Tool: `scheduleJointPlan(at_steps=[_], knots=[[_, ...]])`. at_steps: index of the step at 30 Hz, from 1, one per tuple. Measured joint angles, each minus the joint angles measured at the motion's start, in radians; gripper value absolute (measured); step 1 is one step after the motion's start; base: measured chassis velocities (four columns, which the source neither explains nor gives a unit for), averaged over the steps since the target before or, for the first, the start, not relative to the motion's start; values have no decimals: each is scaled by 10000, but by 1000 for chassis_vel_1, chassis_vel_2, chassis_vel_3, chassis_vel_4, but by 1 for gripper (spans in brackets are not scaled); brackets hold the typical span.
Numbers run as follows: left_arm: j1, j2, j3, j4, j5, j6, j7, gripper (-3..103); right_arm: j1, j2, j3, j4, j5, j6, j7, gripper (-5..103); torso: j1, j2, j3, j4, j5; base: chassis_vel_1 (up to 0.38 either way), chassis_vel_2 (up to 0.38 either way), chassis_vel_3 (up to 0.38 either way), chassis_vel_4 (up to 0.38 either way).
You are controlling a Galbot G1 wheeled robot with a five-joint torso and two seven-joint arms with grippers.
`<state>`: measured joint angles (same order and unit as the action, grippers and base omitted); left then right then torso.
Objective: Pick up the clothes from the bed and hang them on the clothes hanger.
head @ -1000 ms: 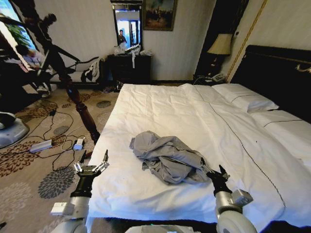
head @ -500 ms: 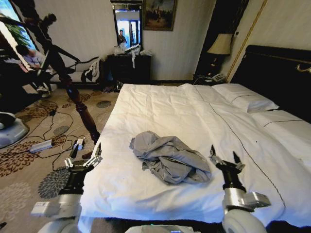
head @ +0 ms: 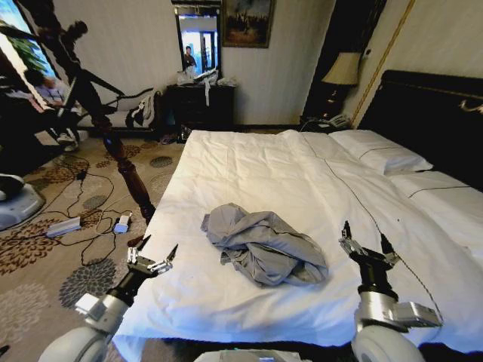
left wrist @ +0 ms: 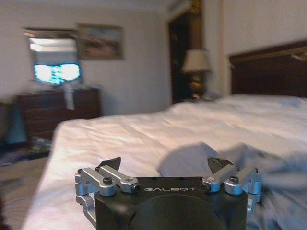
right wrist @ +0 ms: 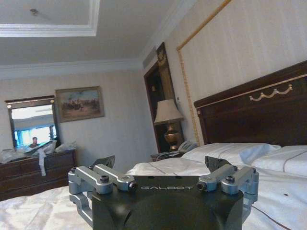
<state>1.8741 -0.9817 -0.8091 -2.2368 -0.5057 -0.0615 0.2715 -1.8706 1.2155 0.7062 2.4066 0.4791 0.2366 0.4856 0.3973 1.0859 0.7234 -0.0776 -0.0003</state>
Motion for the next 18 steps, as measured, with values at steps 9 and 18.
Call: scheduleJointPlan(at_steps=[9, 18], knots=[[-2038, 1904, 1000, 1943, -69, -50, 1303, 100, -8, 341, -96, -387, -251, 25, 6, 100, 1, -1, 0, -2, 2, 0, 0, 0, 0], [-5478, 2095, 4044, 3985, -4, -54, 1492, 100, -46, 478, 128, -849, -475, 22, -26, 100, 1, -1, 1, 1, 3, 0, 0, 0, 0]])
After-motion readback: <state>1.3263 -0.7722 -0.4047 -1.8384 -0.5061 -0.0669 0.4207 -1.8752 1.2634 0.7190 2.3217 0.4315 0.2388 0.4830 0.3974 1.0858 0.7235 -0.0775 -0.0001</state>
